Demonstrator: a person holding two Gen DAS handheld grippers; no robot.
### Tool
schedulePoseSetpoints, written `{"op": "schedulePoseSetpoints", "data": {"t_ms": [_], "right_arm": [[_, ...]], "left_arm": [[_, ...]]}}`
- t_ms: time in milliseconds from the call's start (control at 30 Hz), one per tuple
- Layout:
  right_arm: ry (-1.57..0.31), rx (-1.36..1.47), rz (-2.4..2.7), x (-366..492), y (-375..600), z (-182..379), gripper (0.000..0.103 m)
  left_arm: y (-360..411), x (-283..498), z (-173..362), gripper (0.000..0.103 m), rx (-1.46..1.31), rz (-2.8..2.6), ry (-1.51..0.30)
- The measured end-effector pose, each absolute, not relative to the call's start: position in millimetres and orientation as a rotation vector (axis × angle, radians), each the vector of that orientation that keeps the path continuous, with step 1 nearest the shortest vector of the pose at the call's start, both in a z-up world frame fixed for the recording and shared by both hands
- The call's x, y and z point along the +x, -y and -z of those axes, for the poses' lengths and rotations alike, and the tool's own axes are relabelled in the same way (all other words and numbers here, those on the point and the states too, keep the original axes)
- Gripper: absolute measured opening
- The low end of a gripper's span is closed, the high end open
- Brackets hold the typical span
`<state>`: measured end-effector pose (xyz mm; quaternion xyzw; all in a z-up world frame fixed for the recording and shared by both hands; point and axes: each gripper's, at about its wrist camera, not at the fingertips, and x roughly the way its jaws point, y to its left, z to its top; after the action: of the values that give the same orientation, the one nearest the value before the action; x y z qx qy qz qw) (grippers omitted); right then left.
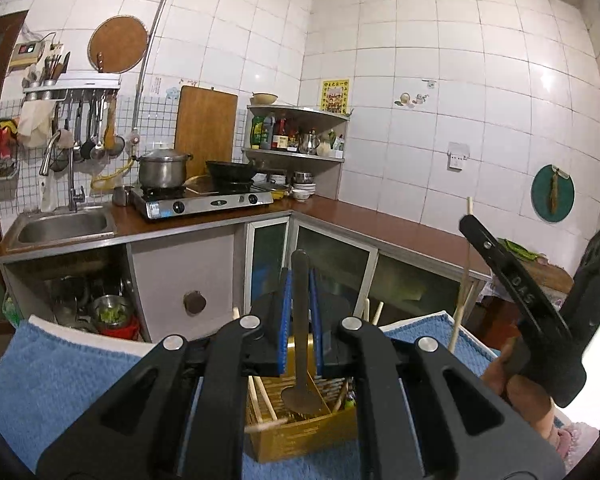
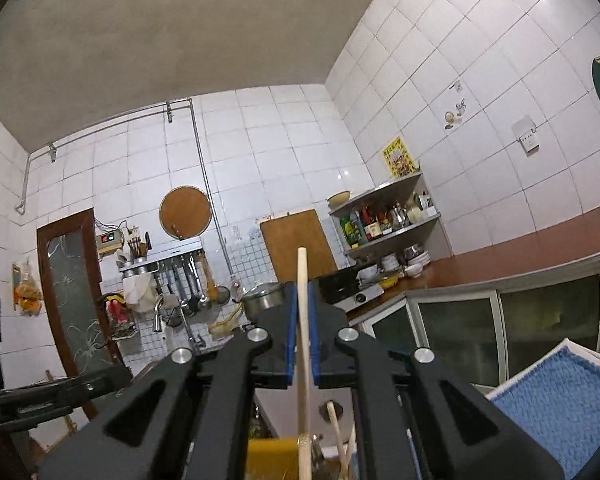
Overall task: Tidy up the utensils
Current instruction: 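Release the utensil and chopstick into the caddy and withdraw both tools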
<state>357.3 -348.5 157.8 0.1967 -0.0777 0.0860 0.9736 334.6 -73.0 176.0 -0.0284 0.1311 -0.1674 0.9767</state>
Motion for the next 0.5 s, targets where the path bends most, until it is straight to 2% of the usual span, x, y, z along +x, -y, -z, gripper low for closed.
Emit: {"op": "schedulePoseSetpoints", "data": {"t_ms": [233, 500], "right_arm": [[0.205, 0.370, -0.112, 389, 336, -159, 0.006], [0.200, 0.303, -0.074, 412, 322, -143, 0.006]], "left_arm": [[76, 354, -168, 0.008, -0.031, 0.306, -0.298], [84, 372, -134, 0.008, 0.002, 0.273, -0.320]]}}
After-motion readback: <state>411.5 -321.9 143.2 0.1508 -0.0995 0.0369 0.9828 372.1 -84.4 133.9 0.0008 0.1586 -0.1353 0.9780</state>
